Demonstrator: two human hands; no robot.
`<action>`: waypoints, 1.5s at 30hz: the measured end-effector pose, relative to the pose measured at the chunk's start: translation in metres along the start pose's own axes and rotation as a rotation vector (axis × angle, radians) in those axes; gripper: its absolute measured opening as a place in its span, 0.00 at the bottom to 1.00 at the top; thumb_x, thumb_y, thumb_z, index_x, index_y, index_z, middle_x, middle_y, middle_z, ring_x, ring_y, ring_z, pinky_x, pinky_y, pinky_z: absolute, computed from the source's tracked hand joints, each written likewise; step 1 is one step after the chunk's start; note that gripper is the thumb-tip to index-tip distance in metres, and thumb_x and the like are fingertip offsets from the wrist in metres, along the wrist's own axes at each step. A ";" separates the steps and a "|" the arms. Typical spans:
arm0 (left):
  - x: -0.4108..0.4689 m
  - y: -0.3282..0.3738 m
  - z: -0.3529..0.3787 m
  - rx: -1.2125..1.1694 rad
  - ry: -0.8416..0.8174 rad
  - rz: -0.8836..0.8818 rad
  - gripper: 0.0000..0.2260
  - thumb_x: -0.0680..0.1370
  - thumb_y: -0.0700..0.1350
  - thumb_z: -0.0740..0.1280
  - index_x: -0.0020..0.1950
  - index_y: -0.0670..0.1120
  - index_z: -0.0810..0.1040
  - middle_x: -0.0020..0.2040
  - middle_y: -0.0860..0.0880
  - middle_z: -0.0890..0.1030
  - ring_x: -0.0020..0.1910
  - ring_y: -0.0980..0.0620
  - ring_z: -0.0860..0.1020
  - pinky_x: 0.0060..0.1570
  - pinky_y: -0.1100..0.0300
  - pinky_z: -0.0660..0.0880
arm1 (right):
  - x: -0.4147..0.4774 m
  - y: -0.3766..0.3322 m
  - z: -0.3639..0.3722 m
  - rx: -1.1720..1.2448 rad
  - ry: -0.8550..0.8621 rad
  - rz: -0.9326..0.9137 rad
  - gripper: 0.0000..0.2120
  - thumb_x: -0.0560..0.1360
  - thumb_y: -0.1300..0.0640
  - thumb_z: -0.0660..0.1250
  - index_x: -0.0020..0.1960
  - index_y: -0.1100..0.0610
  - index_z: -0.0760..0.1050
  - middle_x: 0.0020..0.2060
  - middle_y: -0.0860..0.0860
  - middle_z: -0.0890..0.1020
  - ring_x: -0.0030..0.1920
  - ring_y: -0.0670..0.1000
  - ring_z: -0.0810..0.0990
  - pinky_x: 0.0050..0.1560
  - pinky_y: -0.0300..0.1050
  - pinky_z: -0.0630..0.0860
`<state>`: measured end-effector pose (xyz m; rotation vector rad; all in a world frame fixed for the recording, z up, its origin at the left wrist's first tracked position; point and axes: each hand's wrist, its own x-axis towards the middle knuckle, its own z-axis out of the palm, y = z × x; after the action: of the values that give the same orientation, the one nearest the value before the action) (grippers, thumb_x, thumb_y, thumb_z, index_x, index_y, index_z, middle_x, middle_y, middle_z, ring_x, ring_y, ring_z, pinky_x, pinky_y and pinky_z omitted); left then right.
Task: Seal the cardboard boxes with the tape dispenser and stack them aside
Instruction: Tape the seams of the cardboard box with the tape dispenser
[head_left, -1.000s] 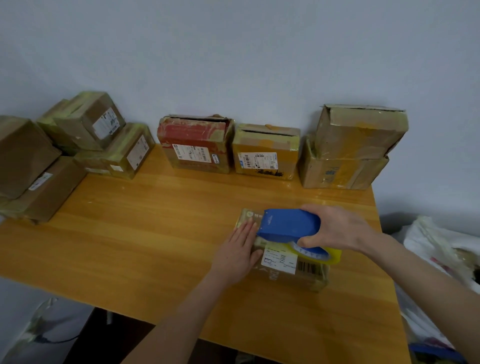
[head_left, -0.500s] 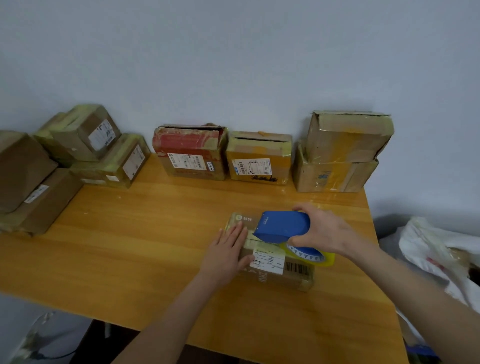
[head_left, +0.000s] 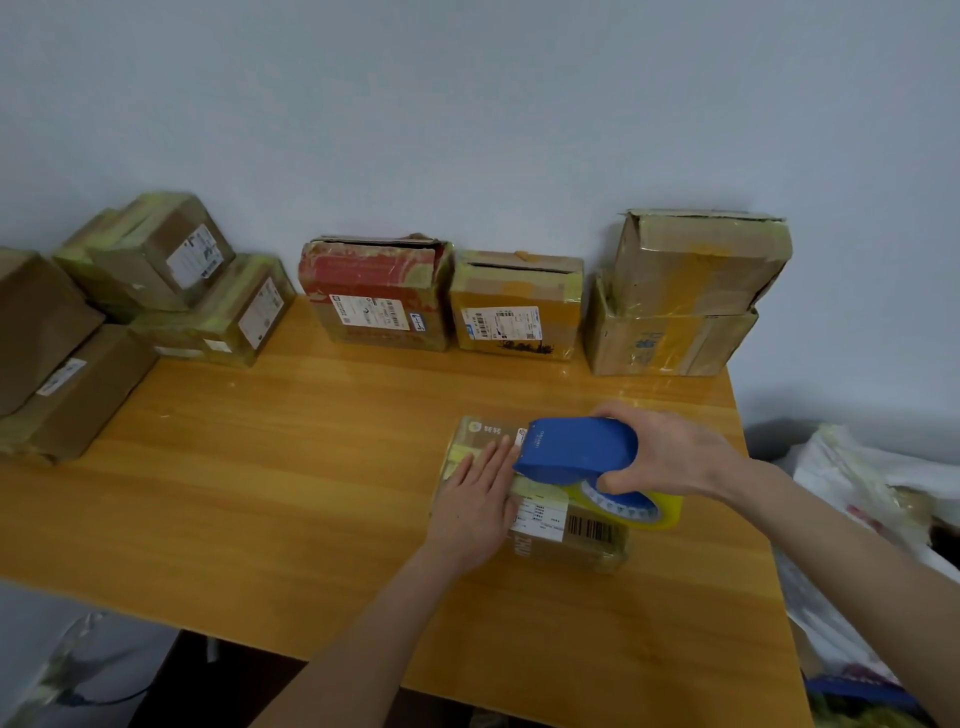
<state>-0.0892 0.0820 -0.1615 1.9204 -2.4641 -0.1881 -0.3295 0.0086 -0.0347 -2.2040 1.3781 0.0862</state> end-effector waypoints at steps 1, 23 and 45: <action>0.000 -0.001 0.000 0.005 -0.008 -0.001 0.25 0.83 0.56 0.39 0.77 0.49 0.37 0.77 0.52 0.37 0.76 0.55 0.35 0.75 0.54 0.37 | -0.002 0.007 -0.005 0.009 -0.012 0.006 0.31 0.65 0.40 0.72 0.64 0.41 0.65 0.52 0.44 0.78 0.48 0.48 0.78 0.47 0.48 0.79; 0.005 -0.003 -0.004 0.001 -0.115 -0.035 0.34 0.73 0.66 0.26 0.75 0.50 0.31 0.76 0.50 0.32 0.75 0.51 0.31 0.74 0.50 0.33 | -0.004 -0.008 0.005 -0.126 0.006 -0.016 0.33 0.68 0.37 0.70 0.68 0.43 0.61 0.54 0.44 0.76 0.50 0.49 0.76 0.48 0.47 0.78; 0.011 -0.022 -0.021 0.062 -0.205 -0.010 0.33 0.73 0.65 0.30 0.74 0.51 0.31 0.75 0.52 0.33 0.75 0.53 0.33 0.73 0.54 0.36 | -0.026 0.036 0.022 -0.014 -0.057 0.104 0.31 0.64 0.39 0.73 0.60 0.43 0.61 0.45 0.43 0.75 0.44 0.49 0.77 0.38 0.45 0.74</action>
<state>-0.0686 0.0645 -0.1435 2.0335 -2.6160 -0.3288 -0.3674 0.0278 -0.0593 -2.1235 1.4641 0.1959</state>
